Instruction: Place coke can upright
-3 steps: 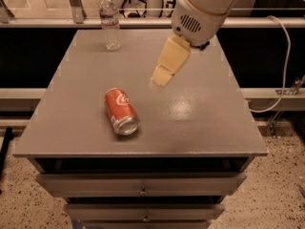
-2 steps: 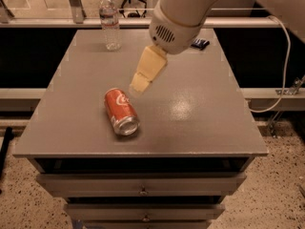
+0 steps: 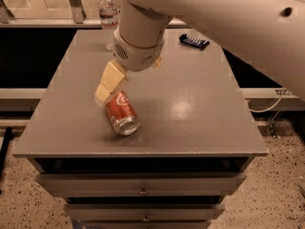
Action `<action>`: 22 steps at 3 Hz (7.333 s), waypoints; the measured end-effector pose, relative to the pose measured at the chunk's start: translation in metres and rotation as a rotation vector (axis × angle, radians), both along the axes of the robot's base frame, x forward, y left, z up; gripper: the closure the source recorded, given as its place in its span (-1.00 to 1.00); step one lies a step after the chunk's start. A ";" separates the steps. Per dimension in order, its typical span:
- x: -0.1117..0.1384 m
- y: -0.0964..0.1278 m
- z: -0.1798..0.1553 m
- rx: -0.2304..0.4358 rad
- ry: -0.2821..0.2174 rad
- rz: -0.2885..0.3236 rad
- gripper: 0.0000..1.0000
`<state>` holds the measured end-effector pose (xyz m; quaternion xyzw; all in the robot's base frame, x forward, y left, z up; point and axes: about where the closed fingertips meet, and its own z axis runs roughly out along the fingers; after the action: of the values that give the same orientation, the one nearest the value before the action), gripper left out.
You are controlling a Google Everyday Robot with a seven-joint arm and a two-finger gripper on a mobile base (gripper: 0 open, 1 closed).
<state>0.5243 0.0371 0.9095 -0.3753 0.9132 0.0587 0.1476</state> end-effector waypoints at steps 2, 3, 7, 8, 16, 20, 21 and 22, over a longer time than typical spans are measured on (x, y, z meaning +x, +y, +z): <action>-0.001 0.038 -0.037 0.011 0.046 -0.111 -1.00; 0.003 0.044 -0.050 0.010 0.050 -0.171 -1.00; 0.023 0.043 -0.043 -0.001 -0.049 -0.237 0.67; 0.034 0.034 -0.014 0.086 -0.159 -0.165 1.00; 0.073 0.027 0.056 0.999 -0.819 0.231 1.00; 0.056 0.044 0.003 1.056 -0.699 0.229 0.24; 0.050 0.038 -0.007 1.082 -0.710 0.225 -0.23; 0.039 0.027 -0.011 1.079 -0.732 0.239 -0.68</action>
Offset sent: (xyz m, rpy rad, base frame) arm 0.0037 0.0493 -0.0625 0.0189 0.0572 -0.2065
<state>0.5631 0.0646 0.8982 -0.3431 0.5988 0.3923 0.6081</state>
